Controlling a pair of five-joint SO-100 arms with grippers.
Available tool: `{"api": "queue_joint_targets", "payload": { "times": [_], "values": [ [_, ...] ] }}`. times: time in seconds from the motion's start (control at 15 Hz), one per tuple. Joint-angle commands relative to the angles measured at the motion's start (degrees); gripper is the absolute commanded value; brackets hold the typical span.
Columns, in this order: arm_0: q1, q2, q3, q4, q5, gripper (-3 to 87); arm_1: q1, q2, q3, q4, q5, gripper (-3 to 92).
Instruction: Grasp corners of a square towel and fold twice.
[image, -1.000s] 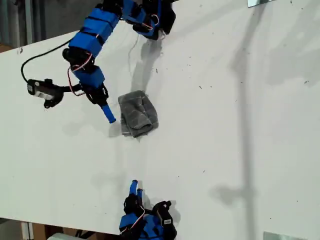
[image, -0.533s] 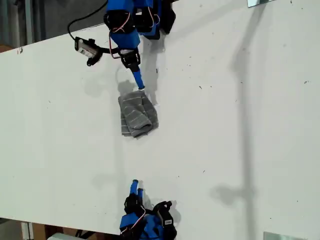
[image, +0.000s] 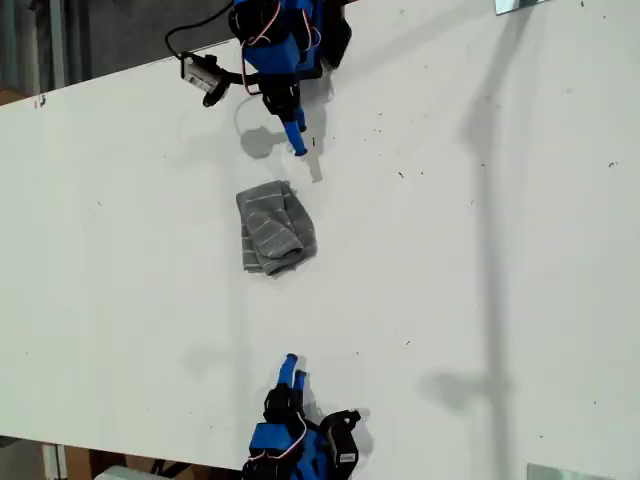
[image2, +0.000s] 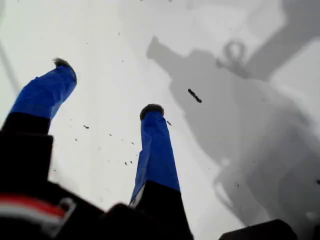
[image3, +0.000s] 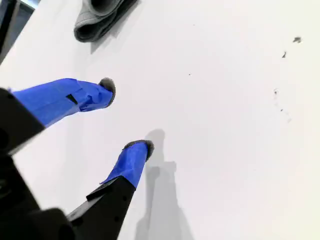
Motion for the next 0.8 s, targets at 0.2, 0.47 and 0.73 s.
{"api": "queue_joint_targets", "payload": {
  "times": [0.2,0.47,0.73],
  "values": [
    [2.9,0.5,0.7,-0.4,20.6,19.1,-5.0,-0.4,-0.4,2.5,8.7,19.8],
    [5.0,0.5,0.9,-0.8,24.2,17.5,-5.9,-0.4,-0.7,2.5,8.7,19.8],
    [5.0,0.5,0.9,-0.8,24.2,17.3,-5.9,-0.4,-0.7,2.5,8.7,19.8]
  ]
}}
